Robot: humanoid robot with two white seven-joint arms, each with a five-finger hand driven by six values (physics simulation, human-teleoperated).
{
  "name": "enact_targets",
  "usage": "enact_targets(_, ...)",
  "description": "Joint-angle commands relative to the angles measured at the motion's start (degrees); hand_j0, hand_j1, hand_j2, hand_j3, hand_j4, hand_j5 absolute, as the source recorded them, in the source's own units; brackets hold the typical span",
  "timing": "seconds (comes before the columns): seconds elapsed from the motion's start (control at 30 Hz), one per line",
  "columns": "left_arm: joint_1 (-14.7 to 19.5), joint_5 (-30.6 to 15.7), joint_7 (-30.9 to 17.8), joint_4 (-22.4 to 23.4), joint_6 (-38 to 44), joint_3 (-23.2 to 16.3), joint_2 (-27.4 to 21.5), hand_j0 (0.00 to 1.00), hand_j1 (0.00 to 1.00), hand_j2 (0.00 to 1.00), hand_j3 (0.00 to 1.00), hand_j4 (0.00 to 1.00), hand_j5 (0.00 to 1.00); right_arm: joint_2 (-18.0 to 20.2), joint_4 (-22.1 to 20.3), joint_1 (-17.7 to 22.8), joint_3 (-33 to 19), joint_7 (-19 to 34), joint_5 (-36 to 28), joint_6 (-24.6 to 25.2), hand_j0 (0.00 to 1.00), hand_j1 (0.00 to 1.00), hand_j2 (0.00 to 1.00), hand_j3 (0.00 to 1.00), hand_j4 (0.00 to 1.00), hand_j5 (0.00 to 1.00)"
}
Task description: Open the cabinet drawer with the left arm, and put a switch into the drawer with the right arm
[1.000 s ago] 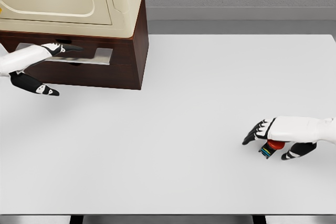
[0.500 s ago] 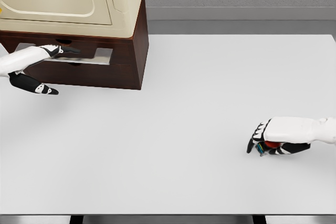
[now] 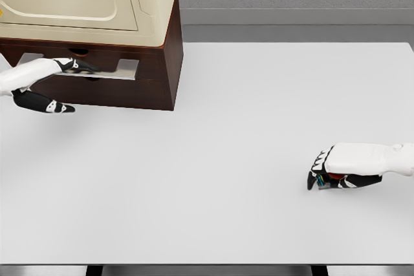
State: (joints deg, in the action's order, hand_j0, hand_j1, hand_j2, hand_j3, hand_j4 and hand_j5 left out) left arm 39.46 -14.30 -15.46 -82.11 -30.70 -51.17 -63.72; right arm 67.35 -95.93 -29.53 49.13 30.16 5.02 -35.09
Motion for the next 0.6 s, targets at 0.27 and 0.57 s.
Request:
enact_targets(0.27, -0.17, -0.2, -0.62, -0.51, -0.15, -0.25, -0.09, 0.79, 0.79, 0.79, 0.79, 0.79, 0.79, 0.06, -0.05, -1.06, -0.09, -0.54, -0.62, 0.09, 0.59, 0.59, 0.59, 0.59, 0.59, 0.59)
enact_targets(0.57, -0.17, -0.73, -0.71, -0.86, -0.24, -0.25, -0.53, 0.78, 0.78, 0.78, 0.78, 0.78, 0.78, 0.24, -0.05, -1.5, -0.09, -0.28, -0.36, 0.09, 0.28, 0.28, 0.28, 0.28, 0.28, 0.28)
